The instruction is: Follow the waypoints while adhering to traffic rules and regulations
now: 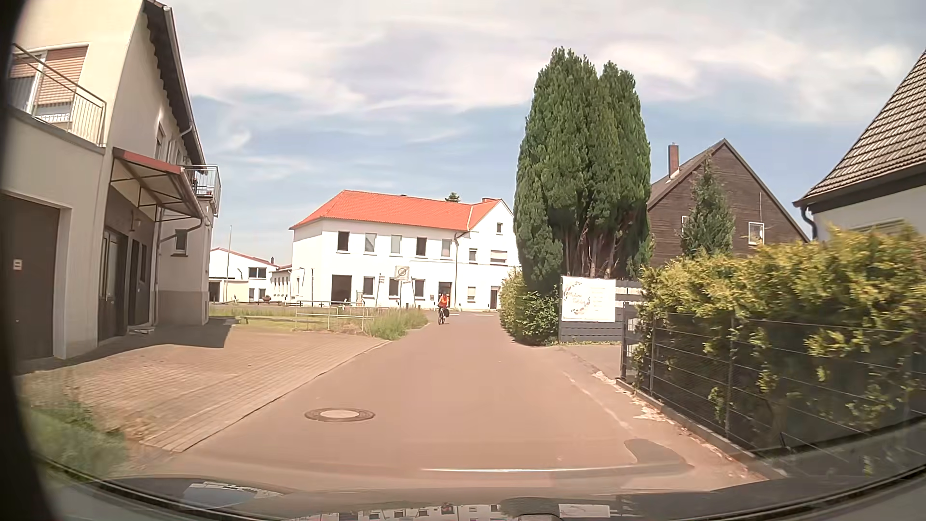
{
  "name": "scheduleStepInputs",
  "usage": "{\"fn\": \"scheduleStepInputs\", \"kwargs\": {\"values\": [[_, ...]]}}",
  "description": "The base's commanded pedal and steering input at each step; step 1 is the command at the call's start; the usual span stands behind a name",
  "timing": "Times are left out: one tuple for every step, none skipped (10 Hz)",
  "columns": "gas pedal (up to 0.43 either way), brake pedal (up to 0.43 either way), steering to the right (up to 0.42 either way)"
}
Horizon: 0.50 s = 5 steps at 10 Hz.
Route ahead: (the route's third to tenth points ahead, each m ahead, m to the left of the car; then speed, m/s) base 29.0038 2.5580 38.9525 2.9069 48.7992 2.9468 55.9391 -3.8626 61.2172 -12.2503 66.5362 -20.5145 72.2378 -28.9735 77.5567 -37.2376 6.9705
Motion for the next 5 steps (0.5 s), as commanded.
{"fn": "scheduleStepInputs", "kwargs": {"values": [[0.000, 0.232, 0.009], [0.000, 0.232, 0.010], [0.000, 0.232, 0.011], [0.000, 0.232, 0.011], [0.000, 0.238, 0.008]]}}
